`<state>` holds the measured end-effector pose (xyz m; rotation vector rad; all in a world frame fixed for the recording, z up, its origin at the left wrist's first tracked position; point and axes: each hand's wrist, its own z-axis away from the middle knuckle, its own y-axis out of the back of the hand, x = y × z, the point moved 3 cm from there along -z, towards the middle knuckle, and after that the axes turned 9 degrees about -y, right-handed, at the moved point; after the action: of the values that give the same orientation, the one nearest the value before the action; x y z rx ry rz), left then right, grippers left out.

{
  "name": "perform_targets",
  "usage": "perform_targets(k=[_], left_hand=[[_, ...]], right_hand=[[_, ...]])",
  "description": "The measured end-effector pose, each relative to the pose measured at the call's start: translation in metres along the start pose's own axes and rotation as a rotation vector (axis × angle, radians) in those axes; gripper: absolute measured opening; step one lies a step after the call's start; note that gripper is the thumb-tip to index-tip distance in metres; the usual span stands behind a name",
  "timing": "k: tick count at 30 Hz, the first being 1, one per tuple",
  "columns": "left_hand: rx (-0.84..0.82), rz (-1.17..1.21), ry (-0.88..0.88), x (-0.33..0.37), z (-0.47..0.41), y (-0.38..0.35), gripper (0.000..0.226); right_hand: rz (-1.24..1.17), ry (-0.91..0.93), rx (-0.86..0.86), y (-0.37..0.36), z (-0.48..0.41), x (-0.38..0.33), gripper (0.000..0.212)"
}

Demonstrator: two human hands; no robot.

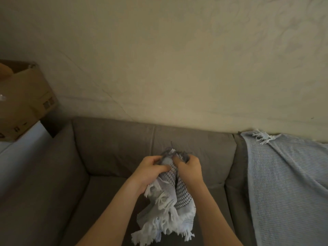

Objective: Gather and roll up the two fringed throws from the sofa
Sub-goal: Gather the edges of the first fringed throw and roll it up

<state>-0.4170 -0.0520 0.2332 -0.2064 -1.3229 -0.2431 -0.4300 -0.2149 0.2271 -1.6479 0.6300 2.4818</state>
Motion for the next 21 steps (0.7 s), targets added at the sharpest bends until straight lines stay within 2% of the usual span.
perform_targets(k=[5, 8, 11, 16, 21], left_hand=[[-0.023, 0.072, -0.093, 0.005, 0.004, -0.005, 0.025], [0.15, 0.171, -0.101, 0.005, 0.001, 0.002, 0.024], [0.293, 0.264, -0.028, 0.003, -0.002, 0.008, 0.024], [0.304, 0.312, -0.048, 0.007, -0.008, 0.008, 0.021], [0.371, 0.097, -0.253, 0.024, -0.011, 0.018, 0.009]], right_hand=[[-0.15, -0.002, 0.04, 0.0, -0.001, -0.003, 0.031], [-0.328, -0.034, 0.028, -0.002, 0.003, -0.002, 0.024], [-0.475, -0.061, 0.029, -0.002, 0.006, -0.004, 0.015], [-0.473, -0.104, -0.057, -0.004, -0.001, -0.01, 0.013], [-0.445, -0.291, -0.137, 0.0, -0.012, -0.018, 0.009]])
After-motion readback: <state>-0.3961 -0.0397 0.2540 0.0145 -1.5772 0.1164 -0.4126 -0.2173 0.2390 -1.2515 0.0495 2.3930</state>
